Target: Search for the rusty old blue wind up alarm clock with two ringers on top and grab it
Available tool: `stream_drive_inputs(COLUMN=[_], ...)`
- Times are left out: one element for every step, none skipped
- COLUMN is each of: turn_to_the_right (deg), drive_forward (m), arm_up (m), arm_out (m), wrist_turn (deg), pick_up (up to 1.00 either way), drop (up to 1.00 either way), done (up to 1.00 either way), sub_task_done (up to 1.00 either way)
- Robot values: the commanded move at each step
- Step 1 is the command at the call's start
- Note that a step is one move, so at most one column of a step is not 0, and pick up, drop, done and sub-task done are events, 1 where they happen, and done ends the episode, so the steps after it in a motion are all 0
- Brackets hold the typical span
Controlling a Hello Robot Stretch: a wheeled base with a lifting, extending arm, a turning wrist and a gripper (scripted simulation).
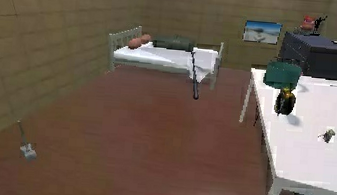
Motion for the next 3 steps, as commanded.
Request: stream_drive_inputs(turn_to_the_right=[15.0,0.0,0.0], drive_forward=[0.00,1.00,1.00], arm_up=[0.00,0.00,0.00], arm_out=[0.00,0.00,0.00], wrist_turn=[0.0,0.0,0.0], pick_up=[0.00,0.00,0.00], drop=[0.00,0.00,0.00], done=[0.00,0.00,0.00], sub_task_done=[0.00,0.00,0.00])
